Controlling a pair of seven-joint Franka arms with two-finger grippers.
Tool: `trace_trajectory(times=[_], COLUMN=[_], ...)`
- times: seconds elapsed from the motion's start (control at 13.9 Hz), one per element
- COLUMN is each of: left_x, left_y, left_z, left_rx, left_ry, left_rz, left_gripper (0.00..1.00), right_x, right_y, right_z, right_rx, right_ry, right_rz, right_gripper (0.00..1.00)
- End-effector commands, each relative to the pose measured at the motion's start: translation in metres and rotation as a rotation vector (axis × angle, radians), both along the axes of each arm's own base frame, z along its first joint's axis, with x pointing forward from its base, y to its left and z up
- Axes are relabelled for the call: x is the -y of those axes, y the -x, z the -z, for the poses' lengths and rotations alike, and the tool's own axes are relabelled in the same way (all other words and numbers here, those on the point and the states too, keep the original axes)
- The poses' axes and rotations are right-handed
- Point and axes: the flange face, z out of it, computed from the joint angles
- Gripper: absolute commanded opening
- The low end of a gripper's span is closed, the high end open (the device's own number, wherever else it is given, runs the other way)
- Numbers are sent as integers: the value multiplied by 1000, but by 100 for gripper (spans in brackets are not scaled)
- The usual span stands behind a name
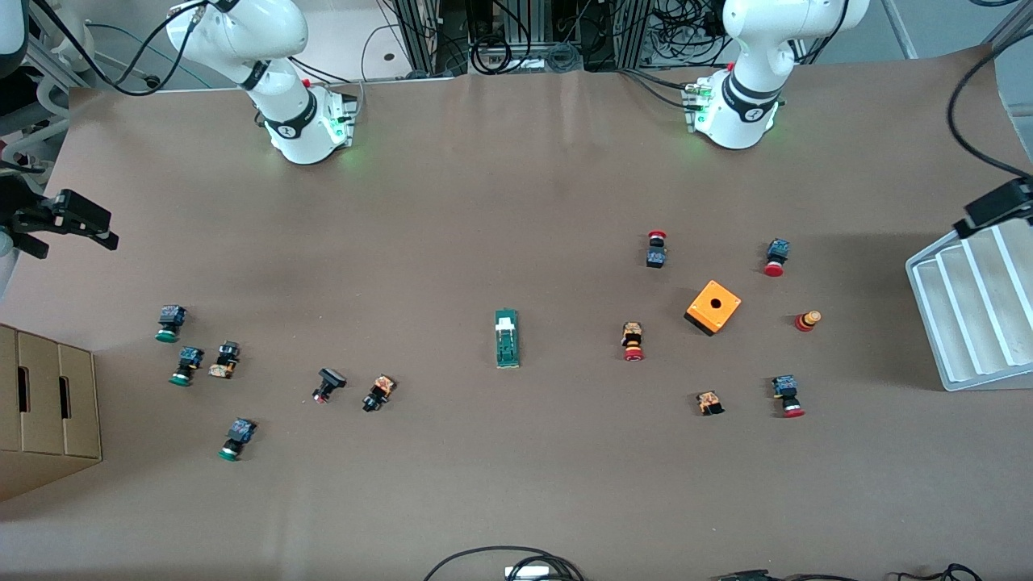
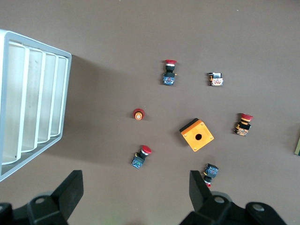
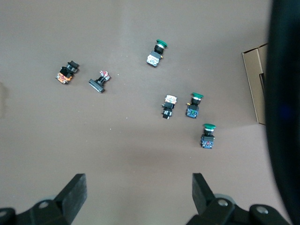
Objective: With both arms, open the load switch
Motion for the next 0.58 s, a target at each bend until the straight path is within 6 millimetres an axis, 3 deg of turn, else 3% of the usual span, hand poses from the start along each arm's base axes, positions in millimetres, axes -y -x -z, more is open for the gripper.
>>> trace_trajectory(times=[0.0, 0.51], left_x=[6, 23], left_y=[2, 1], left_z=[-6, -6], left_rx=[-9, -14], left_ry=[-14, -22], left_rz=[16, 54], left_gripper=[100, 100], right_x=[1, 1], right_y=[-4, -4], right_z=[-5, -5], right_rx=[11, 9], right_ry=[32, 32], right_rz=[-12, -12], right_gripper=[100, 100])
